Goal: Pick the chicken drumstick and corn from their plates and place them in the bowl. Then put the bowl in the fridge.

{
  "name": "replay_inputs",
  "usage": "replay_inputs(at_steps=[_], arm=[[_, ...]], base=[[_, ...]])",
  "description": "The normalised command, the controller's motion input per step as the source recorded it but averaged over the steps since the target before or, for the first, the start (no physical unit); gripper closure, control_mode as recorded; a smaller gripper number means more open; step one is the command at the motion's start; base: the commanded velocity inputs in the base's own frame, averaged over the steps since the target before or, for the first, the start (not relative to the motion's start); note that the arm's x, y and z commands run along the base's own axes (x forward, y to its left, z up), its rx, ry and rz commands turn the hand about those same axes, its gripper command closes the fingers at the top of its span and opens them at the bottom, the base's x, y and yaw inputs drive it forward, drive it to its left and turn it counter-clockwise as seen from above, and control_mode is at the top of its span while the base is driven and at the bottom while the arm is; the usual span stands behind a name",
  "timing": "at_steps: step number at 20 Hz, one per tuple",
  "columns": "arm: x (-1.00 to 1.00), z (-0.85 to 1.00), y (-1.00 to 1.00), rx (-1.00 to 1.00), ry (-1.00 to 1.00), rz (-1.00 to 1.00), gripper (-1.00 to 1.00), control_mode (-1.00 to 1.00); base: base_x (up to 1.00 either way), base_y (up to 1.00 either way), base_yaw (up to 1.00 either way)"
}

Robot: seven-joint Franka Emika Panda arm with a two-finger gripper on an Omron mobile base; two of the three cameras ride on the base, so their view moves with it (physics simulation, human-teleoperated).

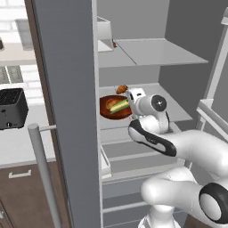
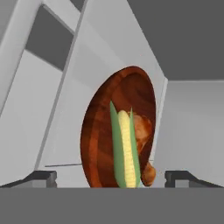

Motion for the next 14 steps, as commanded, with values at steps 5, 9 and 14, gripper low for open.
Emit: replay_inputs(at_steps=[5, 9, 14], arm=[[-0.21, 0.36, -0.05, -0.01, 0.25, -0.1, -1.0, -1.0], [-0.59, 0.0, -0.13, 0.0, 0.08, -0.05, -1.0, -1.0], [-0.85, 0.13, -0.08, 0.0, -0.01, 0.0, -1.0, -1.0]], base=[[0.0, 0.0, 0.0], [0.0, 0.0, 0.0], [0.0, 0.0, 0.0]])
